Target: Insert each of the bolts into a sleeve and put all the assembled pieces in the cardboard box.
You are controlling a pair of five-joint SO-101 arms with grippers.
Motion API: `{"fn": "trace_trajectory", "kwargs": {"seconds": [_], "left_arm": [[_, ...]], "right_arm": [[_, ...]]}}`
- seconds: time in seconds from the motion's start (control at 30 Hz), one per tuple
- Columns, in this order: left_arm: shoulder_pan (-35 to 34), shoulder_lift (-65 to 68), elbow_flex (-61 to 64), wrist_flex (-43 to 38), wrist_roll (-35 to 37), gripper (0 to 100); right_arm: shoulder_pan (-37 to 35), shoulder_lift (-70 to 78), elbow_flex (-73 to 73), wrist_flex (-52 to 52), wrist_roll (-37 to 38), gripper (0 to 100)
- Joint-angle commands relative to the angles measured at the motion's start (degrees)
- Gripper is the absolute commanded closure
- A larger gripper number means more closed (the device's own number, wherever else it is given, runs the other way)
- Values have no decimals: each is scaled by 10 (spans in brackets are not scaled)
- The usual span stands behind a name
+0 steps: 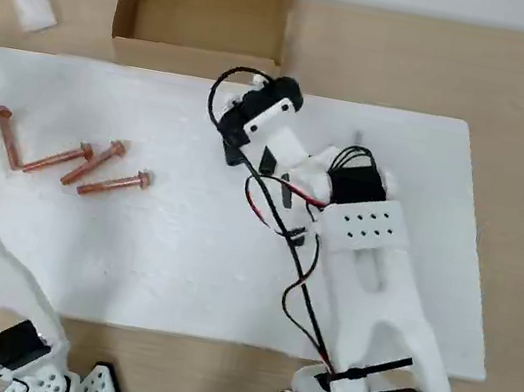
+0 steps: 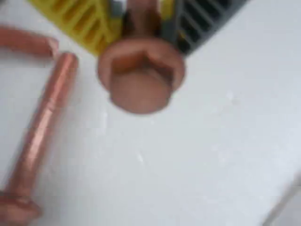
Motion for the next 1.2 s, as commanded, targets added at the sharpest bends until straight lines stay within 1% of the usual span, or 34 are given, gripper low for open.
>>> {"fn": "trace_trajectory", "kwargs": {"seconds": [0.0, 0.1, 0.17, 0.27, 0.4, 0.5, 0.67, 0.8, 0.93, 1.17], "left_arm": [[31, -138, 55, 9, -18, 991], [56, -240, 171, 9, -24, 991], [77, -308, 248, 8, -24, 990], [111, -415, 351, 7, -25, 989], [138, -559, 451, 7, -24, 989], [137, -642, 493, 5, -25, 989], [134, -735, 557, -33, -20, 989], [134, -800, 624, -77, 4, 989], [134, -880, 687, -115, 8, 990], [137, -994, 753, -134, 4, 991]], "right_arm": [[-14, 0, -19, -69, -69, 975], [-35, 10, -19, -110, -87, 887], [-47, 31, -26, -127, -121, 851], [-51, 92, -62, -141, -161, 851], [-51, 199, -162, -128, -193, 851], [-57, 282, -261, -90, -215, 850], [-78, 408, -445, 7, -242, 850], [-102, 507, -588, 91, -250, 850], [-118, 602, -721, 170, -250, 850], [-114, 740, -907, 275, -250, 850]]}}
